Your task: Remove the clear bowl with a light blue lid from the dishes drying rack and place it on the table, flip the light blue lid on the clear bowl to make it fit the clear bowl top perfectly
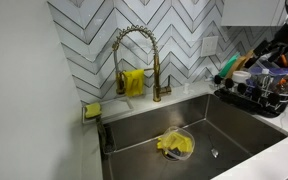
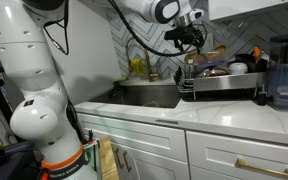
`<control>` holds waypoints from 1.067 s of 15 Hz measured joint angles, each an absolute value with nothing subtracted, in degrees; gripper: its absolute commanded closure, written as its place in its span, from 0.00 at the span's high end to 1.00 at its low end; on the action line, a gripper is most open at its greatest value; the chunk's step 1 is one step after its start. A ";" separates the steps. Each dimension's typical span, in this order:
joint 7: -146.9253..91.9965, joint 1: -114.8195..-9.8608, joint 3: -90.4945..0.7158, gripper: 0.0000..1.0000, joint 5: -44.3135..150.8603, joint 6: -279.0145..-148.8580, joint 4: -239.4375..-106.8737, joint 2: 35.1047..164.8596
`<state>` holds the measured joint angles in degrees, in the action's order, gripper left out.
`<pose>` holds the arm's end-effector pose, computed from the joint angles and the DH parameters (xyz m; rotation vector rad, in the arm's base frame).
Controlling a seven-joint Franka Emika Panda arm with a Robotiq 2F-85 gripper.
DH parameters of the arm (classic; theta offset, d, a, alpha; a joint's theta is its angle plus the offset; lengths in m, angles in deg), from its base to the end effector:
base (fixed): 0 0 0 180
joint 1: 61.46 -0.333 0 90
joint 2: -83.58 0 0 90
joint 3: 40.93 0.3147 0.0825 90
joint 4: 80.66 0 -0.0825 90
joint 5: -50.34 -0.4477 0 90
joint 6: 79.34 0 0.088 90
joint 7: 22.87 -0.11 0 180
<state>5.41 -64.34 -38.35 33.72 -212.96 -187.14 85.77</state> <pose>0.6679 0.0689 0.5173 -2.8305 -0.6241 -0.7003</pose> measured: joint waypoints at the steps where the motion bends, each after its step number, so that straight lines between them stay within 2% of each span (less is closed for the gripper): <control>1: 6.31 -64.03 -38.35 0.82 32.90 -213.11 -187.12 86.02; 2: 7.17 -63.76 -38.36 0.74 32.18 -213.18 -187.11 86.27; 3: 8.02 -63.50 -38.36 0.71 31.41 -213.27 -187.10 86.49; 5: 9.85 -62.98 -38.37 0.52 29.56 -213.72 -187.06 86.93; 6: 10.73 -62.75 -38.37 0.68 28.55 -214.08 -187.05 87.14; 7: 11.55 -62.55 -38.37 0.73 27.60 -214.30 -187.02 87.35; 8: 12.37 -62.38 -38.37 0.83 26.69 -214.36 -186.94 87.60; 9: 13.02 -62.23 -38.36 0.85 26.02 -214.36 -186.82 87.88; 10: 13.58 -62.13 -38.36 0.67 25.45 -214.37 -186.68 88.18; 13: 14.94 -61.94 -38.31 0.51 24.07 -214.37 -186.13 89.17; 16: 15.87 -61.74 -38.24 0.27 23.02 -214.37 -185.57 90.19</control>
